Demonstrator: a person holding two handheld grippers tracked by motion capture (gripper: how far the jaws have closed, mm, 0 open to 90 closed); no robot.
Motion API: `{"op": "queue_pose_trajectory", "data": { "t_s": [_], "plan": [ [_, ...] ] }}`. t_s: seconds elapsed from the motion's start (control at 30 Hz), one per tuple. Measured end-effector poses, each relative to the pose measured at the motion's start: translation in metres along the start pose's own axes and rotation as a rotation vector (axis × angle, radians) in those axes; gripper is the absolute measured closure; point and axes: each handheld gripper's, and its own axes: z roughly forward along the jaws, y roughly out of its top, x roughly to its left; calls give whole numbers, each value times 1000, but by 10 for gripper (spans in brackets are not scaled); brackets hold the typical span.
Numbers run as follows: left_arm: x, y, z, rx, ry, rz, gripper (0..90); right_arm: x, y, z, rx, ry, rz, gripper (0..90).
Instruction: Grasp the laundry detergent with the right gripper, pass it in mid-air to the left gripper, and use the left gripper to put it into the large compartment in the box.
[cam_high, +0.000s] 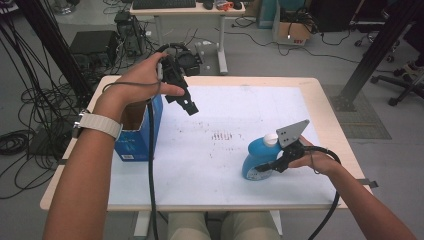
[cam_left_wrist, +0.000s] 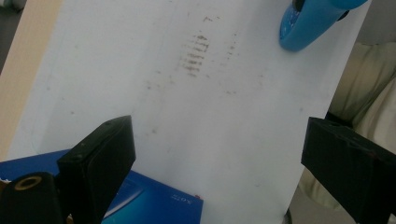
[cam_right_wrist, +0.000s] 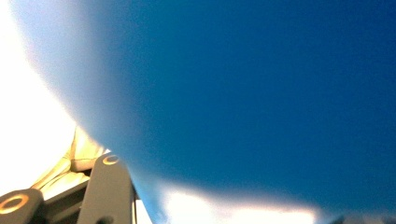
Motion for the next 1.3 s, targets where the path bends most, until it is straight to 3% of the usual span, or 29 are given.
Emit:
{"op": "queue_pose_trajectory", "data": {
  "t_s": [1.3],
  "plan": [
    [-1, -1, -1, -3, 6, 1, 101, 0, 0, 1, -10, -4, -3, 433]
  ]
}}
